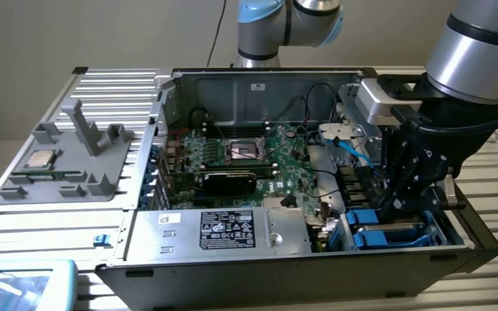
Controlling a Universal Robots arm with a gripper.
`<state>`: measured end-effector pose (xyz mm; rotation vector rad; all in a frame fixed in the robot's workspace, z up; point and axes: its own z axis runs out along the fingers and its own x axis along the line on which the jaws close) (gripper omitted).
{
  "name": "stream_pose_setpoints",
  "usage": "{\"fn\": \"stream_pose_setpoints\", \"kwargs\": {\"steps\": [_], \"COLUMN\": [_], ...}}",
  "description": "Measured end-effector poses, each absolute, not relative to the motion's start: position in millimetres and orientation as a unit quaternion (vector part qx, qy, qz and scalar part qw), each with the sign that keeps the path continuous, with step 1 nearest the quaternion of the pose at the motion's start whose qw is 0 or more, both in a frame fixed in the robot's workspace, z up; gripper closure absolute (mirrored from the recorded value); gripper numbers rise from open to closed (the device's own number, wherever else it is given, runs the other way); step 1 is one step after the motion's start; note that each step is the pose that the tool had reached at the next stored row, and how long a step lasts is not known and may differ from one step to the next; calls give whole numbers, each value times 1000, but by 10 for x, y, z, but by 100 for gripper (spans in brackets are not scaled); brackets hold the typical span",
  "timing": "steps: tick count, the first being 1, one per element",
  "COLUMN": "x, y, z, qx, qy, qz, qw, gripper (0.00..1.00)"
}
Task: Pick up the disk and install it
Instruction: 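Insert the first disk wire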
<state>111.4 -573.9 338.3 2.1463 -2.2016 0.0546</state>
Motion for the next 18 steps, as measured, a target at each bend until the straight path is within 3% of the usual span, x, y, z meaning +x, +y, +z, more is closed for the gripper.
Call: {"fn": "stream_pose_setpoints", "kwargs": {"steps": [18], "x": [1114], "y": [-5739], "z": [3361], "qx": [698], "qy": [-716], "qz": [18], "qw": [33], "gripper": [84]}}
